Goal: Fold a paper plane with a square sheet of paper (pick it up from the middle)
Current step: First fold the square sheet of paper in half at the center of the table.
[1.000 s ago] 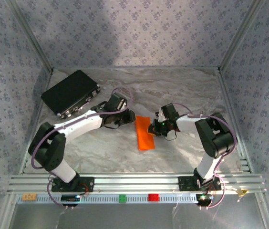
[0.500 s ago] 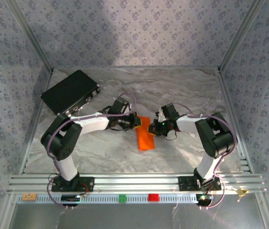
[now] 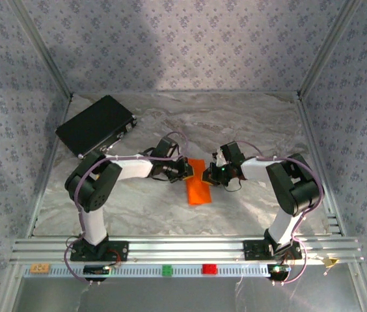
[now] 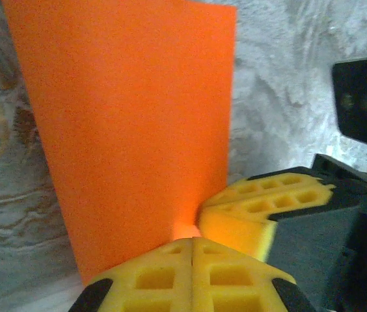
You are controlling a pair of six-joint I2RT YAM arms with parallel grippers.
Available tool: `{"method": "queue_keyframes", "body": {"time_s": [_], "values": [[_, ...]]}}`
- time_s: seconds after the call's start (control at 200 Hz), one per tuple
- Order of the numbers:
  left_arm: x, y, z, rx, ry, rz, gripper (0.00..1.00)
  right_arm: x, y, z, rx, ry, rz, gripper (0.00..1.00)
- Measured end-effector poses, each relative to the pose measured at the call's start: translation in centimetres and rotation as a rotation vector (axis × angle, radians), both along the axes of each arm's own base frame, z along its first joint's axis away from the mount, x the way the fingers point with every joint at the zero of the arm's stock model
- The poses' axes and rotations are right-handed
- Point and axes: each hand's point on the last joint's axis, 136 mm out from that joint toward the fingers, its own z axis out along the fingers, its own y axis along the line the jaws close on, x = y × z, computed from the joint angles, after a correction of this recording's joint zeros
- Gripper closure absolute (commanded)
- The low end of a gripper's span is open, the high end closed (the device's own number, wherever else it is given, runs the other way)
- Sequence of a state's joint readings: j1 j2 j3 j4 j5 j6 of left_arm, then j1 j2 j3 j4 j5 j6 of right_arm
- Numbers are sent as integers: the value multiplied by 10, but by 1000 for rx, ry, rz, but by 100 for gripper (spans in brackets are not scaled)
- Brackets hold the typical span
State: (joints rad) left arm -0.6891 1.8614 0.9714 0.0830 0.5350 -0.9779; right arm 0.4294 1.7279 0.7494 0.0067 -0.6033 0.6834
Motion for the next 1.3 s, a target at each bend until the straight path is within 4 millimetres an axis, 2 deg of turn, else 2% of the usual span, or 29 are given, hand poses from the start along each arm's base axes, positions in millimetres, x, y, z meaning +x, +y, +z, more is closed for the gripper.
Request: {"method": "queue_keyframes", "body": {"time_s": [0.18,0.605,0.875,1.084,1.299], "values": [[-8,12,-21,59,13,-5,100,0,0,0,0,0,-1,100],[-3,15,-18,111,-24,-33,100,0,-1,0,5,-7,-7,100],[15,15,-5,88,-48,-16,100,0,-1,0,4,-8,-8,100],[21,20,-20,105,-27,-4,100,0,-1,0,3,-8,-8,100],[24,23,-20,100,-23,1,100,0,-2,0,1,-11,-10,100]]}}
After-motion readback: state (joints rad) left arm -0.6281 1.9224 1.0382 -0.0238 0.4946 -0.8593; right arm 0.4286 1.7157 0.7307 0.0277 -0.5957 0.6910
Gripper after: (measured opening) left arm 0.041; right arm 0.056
